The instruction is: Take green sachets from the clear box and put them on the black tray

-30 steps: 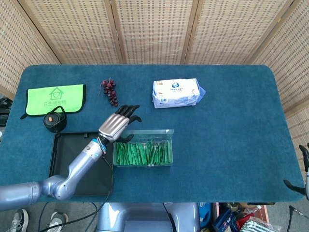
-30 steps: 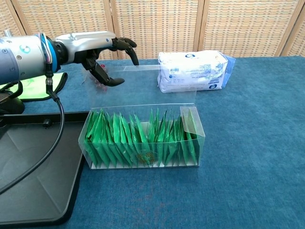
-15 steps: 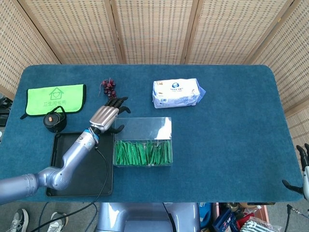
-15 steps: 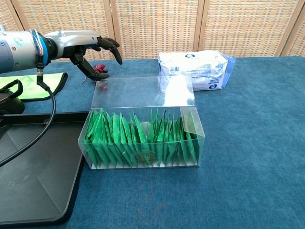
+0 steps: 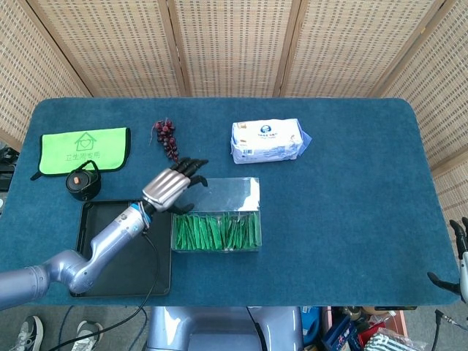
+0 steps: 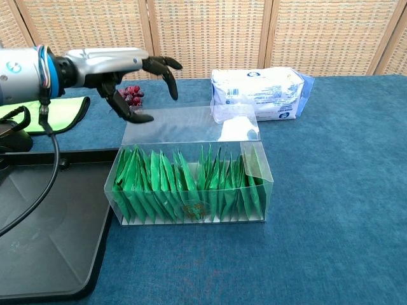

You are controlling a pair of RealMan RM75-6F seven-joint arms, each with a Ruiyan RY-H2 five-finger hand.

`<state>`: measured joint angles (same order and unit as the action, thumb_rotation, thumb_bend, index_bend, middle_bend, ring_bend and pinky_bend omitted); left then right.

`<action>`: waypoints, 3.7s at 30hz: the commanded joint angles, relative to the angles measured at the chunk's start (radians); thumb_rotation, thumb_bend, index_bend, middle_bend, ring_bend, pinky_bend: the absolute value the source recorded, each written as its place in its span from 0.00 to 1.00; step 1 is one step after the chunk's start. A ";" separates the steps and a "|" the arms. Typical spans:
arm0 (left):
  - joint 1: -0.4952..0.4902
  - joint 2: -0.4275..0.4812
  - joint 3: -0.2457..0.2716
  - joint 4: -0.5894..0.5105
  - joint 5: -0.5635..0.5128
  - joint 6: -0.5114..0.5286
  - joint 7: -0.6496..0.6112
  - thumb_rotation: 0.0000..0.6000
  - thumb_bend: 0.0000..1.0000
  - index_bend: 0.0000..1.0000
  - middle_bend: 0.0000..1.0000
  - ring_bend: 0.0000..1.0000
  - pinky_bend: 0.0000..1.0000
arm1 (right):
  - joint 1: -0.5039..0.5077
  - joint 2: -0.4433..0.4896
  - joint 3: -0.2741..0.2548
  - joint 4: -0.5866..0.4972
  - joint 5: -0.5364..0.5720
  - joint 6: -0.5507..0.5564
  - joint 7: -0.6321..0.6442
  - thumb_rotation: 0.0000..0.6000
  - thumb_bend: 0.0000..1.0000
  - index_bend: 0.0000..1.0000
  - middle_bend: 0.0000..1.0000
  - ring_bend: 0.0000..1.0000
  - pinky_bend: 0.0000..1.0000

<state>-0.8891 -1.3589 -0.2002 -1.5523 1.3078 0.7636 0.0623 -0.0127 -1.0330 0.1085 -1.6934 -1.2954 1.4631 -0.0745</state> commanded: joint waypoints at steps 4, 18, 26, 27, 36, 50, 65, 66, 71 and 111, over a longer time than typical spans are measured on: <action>0.000 0.027 0.095 0.014 0.217 0.027 -0.130 1.00 0.35 0.38 0.00 0.00 0.00 | 0.000 0.002 0.000 0.000 0.002 -0.001 0.004 1.00 0.00 0.00 0.00 0.00 0.00; -0.009 0.012 0.170 0.076 0.334 0.068 -0.119 1.00 0.34 0.39 0.00 0.00 0.00 | 0.000 0.006 -0.001 -0.002 0.004 -0.004 0.008 1.00 0.00 0.00 0.00 0.00 0.00; -0.011 -0.020 0.179 0.106 0.331 0.075 -0.093 1.00 0.34 0.39 0.00 0.00 0.00 | 0.000 0.008 -0.002 -0.002 0.004 -0.005 0.012 1.00 0.00 0.00 0.00 0.00 0.00; -0.012 -0.024 0.180 0.109 0.330 0.075 -0.090 1.00 0.34 0.39 0.00 0.00 0.00 | 0.001 0.008 -0.002 -0.002 0.004 -0.005 0.011 1.00 0.00 0.00 0.00 0.00 0.00; -0.014 -0.034 0.186 0.116 0.315 0.071 -0.079 1.00 0.34 0.39 0.00 0.00 0.00 | 0.001 0.009 -0.001 -0.002 0.007 -0.006 0.014 1.00 0.00 0.00 0.00 0.00 0.00; -0.025 -0.053 0.195 0.124 0.296 0.048 -0.054 1.00 0.35 0.39 0.00 0.00 0.00 | 0.003 0.011 -0.004 -0.002 0.005 -0.012 0.018 1.00 0.00 0.00 0.00 0.00 0.00; -0.040 -0.096 0.194 0.143 0.275 0.029 -0.038 1.00 0.35 0.45 0.00 0.00 0.00 | 0.006 0.016 -0.003 0.002 0.010 -0.022 0.032 1.00 0.00 0.00 0.00 0.00 0.00; -0.041 -0.099 0.195 0.144 0.274 0.027 -0.038 1.00 0.35 0.47 0.00 0.00 0.00 | 0.006 0.016 -0.003 0.003 0.010 -0.022 0.033 1.00 0.00 0.00 0.00 0.00 0.00; -0.045 -0.110 0.196 0.150 0.269 0.020 -0.033 1.00 0.36 0.60 0.00 0.00 0.00 | 0.007 0.017 -0.004 0.004 0.010 -0.027 0.037 1.00 0.00 0.00 0.00 0.00 0.00; -0.051 0.124 0.149 -0.090 0.212 0.035 -0.003 1.00 0.52 0.73 0.00 0.00 0.00 | 0.001 0.025 -0.013 -0.008 -0.012 -0.013 0.045 1.00 0.00 0.00 0.00 0.00 0.00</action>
<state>-0.9400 -1.2465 -0.0475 -1.6300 1.5224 0.7974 0.0590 -0.0115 -1.0081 0.0954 -1.7017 -1.3076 1.4499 -0.0294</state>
